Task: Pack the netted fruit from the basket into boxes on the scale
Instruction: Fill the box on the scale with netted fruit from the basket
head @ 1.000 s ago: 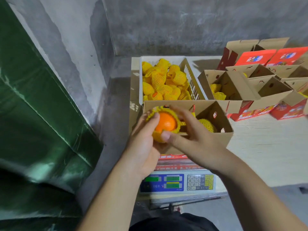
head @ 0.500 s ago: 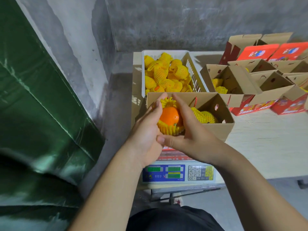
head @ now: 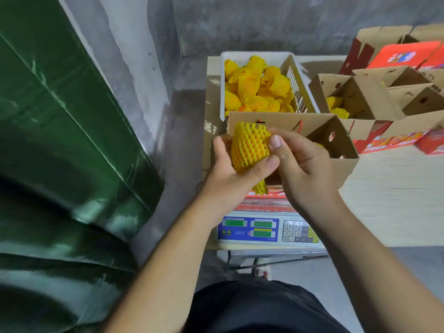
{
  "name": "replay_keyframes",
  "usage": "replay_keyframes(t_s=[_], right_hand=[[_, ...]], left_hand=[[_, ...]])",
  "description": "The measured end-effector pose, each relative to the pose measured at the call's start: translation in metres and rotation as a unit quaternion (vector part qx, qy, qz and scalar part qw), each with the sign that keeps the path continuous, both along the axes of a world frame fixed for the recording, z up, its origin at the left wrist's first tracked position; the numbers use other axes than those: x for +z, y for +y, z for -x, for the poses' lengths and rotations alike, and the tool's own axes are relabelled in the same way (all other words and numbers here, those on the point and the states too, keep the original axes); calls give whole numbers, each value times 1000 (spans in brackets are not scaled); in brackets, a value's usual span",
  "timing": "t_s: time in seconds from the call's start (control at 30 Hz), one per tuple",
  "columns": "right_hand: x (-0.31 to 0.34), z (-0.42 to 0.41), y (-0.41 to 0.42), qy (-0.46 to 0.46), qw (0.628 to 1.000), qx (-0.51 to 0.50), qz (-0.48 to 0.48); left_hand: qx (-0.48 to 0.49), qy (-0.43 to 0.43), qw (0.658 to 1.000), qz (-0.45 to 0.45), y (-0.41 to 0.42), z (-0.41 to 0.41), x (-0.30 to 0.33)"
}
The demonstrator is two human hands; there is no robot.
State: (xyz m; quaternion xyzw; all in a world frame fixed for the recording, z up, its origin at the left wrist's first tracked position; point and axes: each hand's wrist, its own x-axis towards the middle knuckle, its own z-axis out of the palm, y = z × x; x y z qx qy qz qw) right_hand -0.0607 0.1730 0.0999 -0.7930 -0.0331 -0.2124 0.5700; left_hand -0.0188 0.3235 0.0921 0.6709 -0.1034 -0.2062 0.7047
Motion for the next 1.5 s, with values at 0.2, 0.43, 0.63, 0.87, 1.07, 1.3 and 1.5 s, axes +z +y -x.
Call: replay_keyframes(t_s=[0.2, 0.43, 0.63, 0.87, 1.07, 1.3, 1.5], right_hand=[[5, -2, -9, 22, 998, -10, 57], [6, -4, 0, 45, 995, -83, 10], [1, 0, 18, 186, 958, 43, -213], [1, 0, 14, 137, 973, 106, -152], [17, -15, -6, 30, 999, -5, -16], [35, -58, -73, 137, 976, 37, 162], [17, -48, -73, 150, 982, 3, 114]], left_hand=[[-59, 3, 998, -7, 14, -4, -8], [-54, 44, 997, 18, 16, -5, -10], [50, 71, 995, 55, 3, -2, -3], [106, 139, 973, 153, -13, 2, 3], [76, 70, 983, 149, -11, -13, 9], [130, -12, 991, -28, 12, -21, 1], [112, -46, 989, -80, 15, -20, -2]])
